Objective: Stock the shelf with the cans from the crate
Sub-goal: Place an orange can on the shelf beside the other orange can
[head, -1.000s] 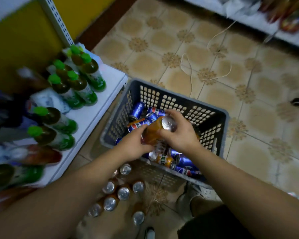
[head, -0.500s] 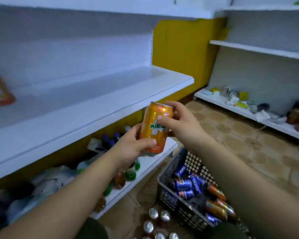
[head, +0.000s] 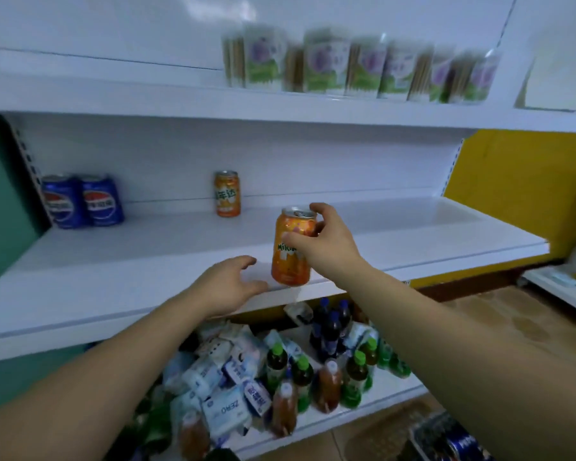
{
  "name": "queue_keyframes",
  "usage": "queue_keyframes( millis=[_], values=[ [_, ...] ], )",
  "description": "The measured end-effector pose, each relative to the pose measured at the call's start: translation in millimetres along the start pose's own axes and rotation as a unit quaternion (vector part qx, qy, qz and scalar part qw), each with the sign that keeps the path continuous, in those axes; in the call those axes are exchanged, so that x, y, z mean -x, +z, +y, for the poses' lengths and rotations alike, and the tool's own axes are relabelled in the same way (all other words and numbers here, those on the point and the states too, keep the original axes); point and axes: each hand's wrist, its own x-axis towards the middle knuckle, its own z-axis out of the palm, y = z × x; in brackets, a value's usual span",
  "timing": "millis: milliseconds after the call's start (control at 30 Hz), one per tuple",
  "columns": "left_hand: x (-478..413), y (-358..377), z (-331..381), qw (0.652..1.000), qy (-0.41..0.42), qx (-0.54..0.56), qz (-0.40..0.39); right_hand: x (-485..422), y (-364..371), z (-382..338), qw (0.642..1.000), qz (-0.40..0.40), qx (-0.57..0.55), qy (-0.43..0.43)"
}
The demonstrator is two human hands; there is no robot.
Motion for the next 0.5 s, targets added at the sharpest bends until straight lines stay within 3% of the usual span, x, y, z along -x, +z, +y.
queue_keyframes(
  millis=[167,267,500],
  values=[
    [-27,-18,-52,0.975,-0.067,-0.21,-0.017,-40,33,6,0.999,-0.034,0.012,-0.006],
    [-44,-23,-69,0.967,-0.107,-0.227,-0.041,-61,48,15,0.999,-0.041,0.031,-0.013],
    [-57,-17,-80,0.962,-0.103,-0.251,-0.034,-111,71,26,0.996,-0.029,0.059,-0.061]
  ],
)
